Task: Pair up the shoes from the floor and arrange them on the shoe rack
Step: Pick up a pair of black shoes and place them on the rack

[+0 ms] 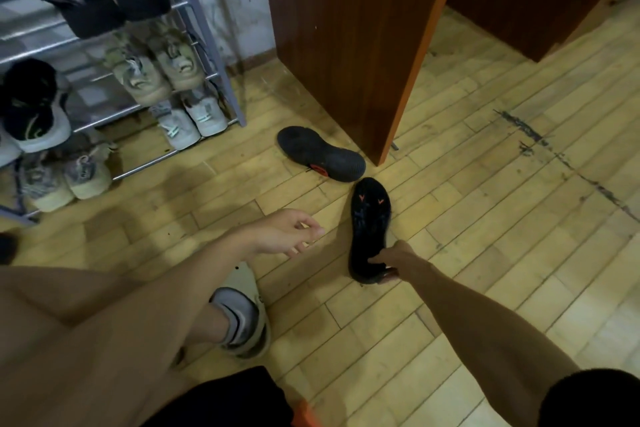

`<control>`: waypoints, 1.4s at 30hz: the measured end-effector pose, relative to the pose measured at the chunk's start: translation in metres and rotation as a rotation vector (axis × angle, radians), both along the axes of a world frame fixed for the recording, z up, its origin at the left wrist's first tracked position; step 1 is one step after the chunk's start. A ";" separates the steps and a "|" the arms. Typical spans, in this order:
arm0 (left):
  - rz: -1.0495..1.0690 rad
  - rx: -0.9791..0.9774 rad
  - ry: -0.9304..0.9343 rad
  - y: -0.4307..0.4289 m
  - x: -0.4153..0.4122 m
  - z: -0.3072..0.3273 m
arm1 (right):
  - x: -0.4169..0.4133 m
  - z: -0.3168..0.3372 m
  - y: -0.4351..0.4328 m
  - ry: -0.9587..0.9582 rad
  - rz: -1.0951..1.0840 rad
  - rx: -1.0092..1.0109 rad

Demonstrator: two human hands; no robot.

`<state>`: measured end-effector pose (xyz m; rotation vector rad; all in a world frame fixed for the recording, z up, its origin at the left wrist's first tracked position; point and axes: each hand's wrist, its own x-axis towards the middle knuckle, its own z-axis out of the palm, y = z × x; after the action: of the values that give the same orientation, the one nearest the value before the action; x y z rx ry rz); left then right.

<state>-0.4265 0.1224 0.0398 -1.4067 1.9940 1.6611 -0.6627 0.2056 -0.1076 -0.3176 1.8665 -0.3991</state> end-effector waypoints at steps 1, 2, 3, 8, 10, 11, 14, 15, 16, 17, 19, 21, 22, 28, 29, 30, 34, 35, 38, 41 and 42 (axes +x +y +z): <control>0.018 -0.003 -0.004 0.000 0.002 0.003 | 0.008 0.007 -0.005 -0.023 -0.013 -0.010; 0.035 -0.003 -0.017 -0.001 0.005 0.006 | 0.016 0.013 -0.011 -0.050 -0.034 -0.022; 0.049 -0.004 -0.033 -0.002 0.009 0.008 | 0.024 0.018 -0.017 -0.083 -0.061 -0.043; 0.189 -0.061 -0.059 -0.018 0.031 0.029 | 0.063 0.043 -0.039 -0.290 -0.297 -0.173; 0.217 -0.093 -0.071 -0.024 0.039 0.042 | 0.073 0.058 -0.045 -0.387 -0.345 -0.187; 0.219 -0.114 -0.083 -0.026 0.042 0.048 | 0.078 0.067 -0.048 -0.432 -0.353 -0.196; 0.253 -0.212 -0.114 -0.030 0.054 0.069 | 0.097 0.097 -0.058 -0.449 -0.251 -0.268; 0.273 -0.243 -0.115 -0.031 0.057 0.076 | 0.104 0.107 -0.063 -0.429 -0.184 -0.308; 0.297 -0.265 -0.114 -0.031 0.060 0.082 | 0.111 0.119 -0.068 -0.415 -0.120 -0.349; 0.322 -0.285 -0.111 -0.031 0.064 0.088 | 0.119 0.132 -0.073 -0.409 -0.066 -0.392; 0.378 -0.331 -0.099 -0.031 0.072 0.099 | 0.136 0.157 -0.086 -0.406 -0.006 -0.471; 0.461 -0.377 -0.087 -0.031 0.085 0.112 | 0.157 0.185 -0.099 -0.403 0.073 -0.529; 0.498 -0.386 -0.081 -0.030 0.093 0.118 | 0.167 0.198 -0.105 -0.405 0.121 -0.555; 0.706 -0.379 -0.013 -0.021 0.173 0.169 | 0.243 0.281 -0.131 -0.473 0.379 -0.733; 0.754 -0.390 0.024 -0.020 0.188 0.180 | 0.256 0.295 -0.134 -0.488 0.417 -0.758; 0.797 -0.415 0.058 -0.020 0.205 0.191 | 0.270 0.306 -0.138 -0.494 0.466 -0.776; 0.954 -0.494 0.206 -0.007 0.270 0.225 | 0.334 0.345 -0.151 -0.461 0.649 -0.842; 1.017 -0.485 0.249 -0.002 0.287 0.231 | 0.353 0.354 -0.153 -0.442 0.694 -0.858; 1.214 -0.459 0.325 0.015 0.341 0.239 | 0.415 0.374 -0.158 -0.374 0.888 -0.862; 1.357 -0.462 0.343 0.032 0.397 0.234 | 0.478 0.384 -0.160 -0.349 1.021 -0.817; 1.382 -0.465 0.334 0.038 0.413 0.229 | 0.498 0.384 -0.158 -0.352 1.056 -0.798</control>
<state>-0.0131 0.1604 0.2693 -3.3511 1.5563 1.8997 -0.1649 0.0471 0.2766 -1.5605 0.9136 -0.3928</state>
